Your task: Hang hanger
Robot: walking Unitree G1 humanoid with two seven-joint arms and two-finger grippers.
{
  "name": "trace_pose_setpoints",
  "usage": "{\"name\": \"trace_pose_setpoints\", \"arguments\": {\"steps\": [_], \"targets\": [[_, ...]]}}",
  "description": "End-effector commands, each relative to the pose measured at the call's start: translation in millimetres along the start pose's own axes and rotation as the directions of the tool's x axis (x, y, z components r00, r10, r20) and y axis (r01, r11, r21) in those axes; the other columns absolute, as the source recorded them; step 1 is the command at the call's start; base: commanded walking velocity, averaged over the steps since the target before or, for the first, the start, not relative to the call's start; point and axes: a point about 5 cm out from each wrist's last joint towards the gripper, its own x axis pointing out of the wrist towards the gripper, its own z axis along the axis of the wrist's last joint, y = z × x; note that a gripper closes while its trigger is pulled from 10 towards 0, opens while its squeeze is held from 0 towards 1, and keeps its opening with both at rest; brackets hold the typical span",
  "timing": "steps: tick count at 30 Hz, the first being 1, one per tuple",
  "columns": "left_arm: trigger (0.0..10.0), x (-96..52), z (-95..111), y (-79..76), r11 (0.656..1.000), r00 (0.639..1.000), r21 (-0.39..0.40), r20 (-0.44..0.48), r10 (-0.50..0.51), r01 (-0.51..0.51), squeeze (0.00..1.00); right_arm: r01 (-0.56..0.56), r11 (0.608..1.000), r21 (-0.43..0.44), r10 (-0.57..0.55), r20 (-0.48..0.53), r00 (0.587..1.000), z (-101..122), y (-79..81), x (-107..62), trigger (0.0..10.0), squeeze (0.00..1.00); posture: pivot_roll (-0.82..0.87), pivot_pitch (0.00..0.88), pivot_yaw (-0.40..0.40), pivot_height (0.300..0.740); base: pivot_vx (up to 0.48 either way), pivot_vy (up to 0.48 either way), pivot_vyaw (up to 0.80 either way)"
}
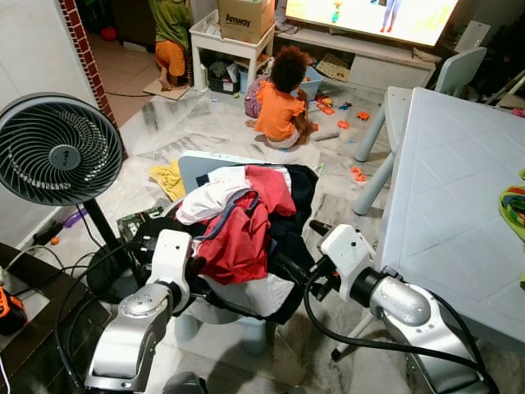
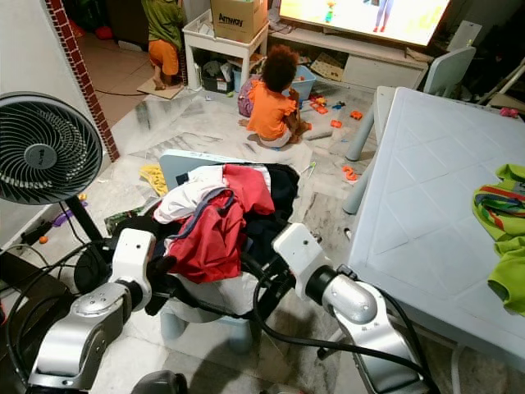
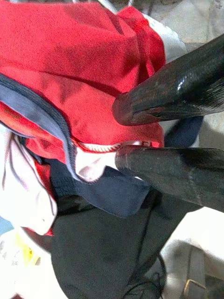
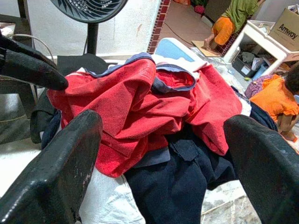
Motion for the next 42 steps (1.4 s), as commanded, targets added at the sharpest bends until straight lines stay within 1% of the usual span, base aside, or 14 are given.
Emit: {"name": "trace_pose_setpoints", "arguments": {"steps": [1, 4, 6, 12, 14, 18, 24, 25, 26, 27, 29, 30, 36, 42], "targets": [[10.0, 0.5, 10, 3.0, 0.999, 0.997, 0.006, 0.056, 0.044, -0.044, 1.00, 0.008, 1.000, -0.017, -0.008, -0.006, 1.000, 0, -4.4, -0.3, 10.0, 0.00, -0.04, 0.006, -0.090, 0.740, 0.000, 0.000, 0.00], [10.0, 3.6, 13, 7.7, 0.999, 0.997, 0.005, 0.063, 0.054, -0.054, 1.00, 0.005, 1.000, -0.018, -0.005, -0.006, 1.000, 0, -3.6, -0.3, 10.0, 0.00, -0.04, 0.006, -0.090, 0.740, 0.000, 0.000, 0.00], [10.0, 11.9, 19, 12.8, 0.998, 0.997, -0.009, 0.060, 0.057, -0.056, 1.00, 0.000, 1.000, -0.018, 0.000, -0.003, 1.000, 0, -2.2, 0.8, 10.0, 0.00, -0.03, 0.006, -0.092, 0.740, 0.000, 0.000, 0.00], [10.0, 19.9, 27, 14.0, 0.999, 0.997, -0.023, 0.069, 0.044, -0.043, 1.00, -0.010, 1.000, -0.027, 0.010, 0.002, 1.000, 2, -1.1, 2.3, 10.0, 0.00, -0.04, 0.004, -0.093, 0.740, 0.000, 0.000, 0.00], [10.0, 27.3, 27, 10.8, 0.998, 0.998, -0.057, 0.055, 0.021, -0.018, 1.00, -0.007, 1.000, -0.027, 0.007, 0.001, 1.000, 1, -2.6, 1.5, 10.0, 0.00, -0.04, 0.002, -0.094, 0.740, 0.000, 0.000, 0.00], [10.0, 38.8, 26, 6.5, 0.997, 0.999, -0.079, 0.042, 0.022, -0.019, 1.00, -0.006, 1.000, -0.029, 0.006, 0.001, 1.000, 2, -2.7, 2.0, 10.0, 0.00, -0.04, 0.003, -0.093, 0.740, 0.000, 0.000, 0.00], [10.0, 44.0, 27, -1.9, 0.995, 0.999, -0.101, 0.030, -0.015, 0.018, 1.00, -0.008, 1.000, -0.029, 0.008, 0.001, 1.000, 2, -1.1, 1.2, 10.0, 0.00, -0.05, 0.003, -0.089, 0.740, 0.000, 0.000, 0.00], [10.0, 44.5, 25, -4.6, 0.993, 0.999, -0.108, 0.024, -0.034, 0.036, 0.82, -0.007, 1.000, -0.029, 0.007, -0.001, 1.000, 1, -1.3, 0.3, 10.0, 0.00, -0.05, 0.003, -0.089, 0.740, 0.000, 0.000, 0.00], [10.0, 44.8, 25, -5.4, 0.993, 0.999, -0.108, 0.021, -0.037, 0.039, 0.59, -0.007, 1.000, -0.028, 0.007, -0.003, 1.000, 1, -1.5, 0.1, 10.0, 0.00, -0.05, 0.003, -0.089, 0.740, 0.000, 0.000, 0.00], [10.0, 44.7, 24, -5.8, 0.993, 0.999, -0.110, 0.015, -0.039, 0.040, 0.33, -0.007, 1.000, -0.028, 0.007, -0.003, 1.000, 1, -1.4, 0.1, 10.0, 0.00, -0.05, 0.006, -0.086, 0.740, 0.000, 0.000, 0.00], [10.0, 44.1, 22, -6.0, 0.991, 0.999, -0.126, 0.006, -0.036, 0.036, 0.13, -0.005, 1.000, -0.027, 0.005, -0.002, 1.000, 1, -1.4, 0.9, 10.0, 0.00, -0.04, 0.006, -0.085, 0.740, 0.000, 0.000, 0.00], [10.0, 43.8, 21, -6.0, 0.991, 0.999, -0.133, 0.005, -0.034, 0.034, 0.00, -0.005, 1.000, -0.027, 0.005, -0.002, 1.000, 1, -1.5, 1.2, 10.0, 0.00, -0.04, 0.006, -0.085, 0.740, 0.000, 0.000, 0.00], [10.0, 39.0, 21, -8.4, 0.972, 1.000, -0.233, 0.004, -0.021, 0.021, 0.00, -0.009, 1.000, -0.024, 0.009, -0.001, 1.000, 1, -0.4, 2.4, 10.0, 0.00, -0.04, 0.008, -0.085, 0.740, 0.000, 0.000, 0.00], [10.0, 41.2, 13, -8.0, 0.969, 0.999, -0.247, -0.026, -0.018, 0.011, 0.00, -0.010, 1.000, -0.024, 0.010, -0.001, 1.000, 1, -0.3, 2.9, 10.0, 0.00, -0.04, 0.010, -0.085, 0.740, 0.000, 0.000, 0.00]]}}
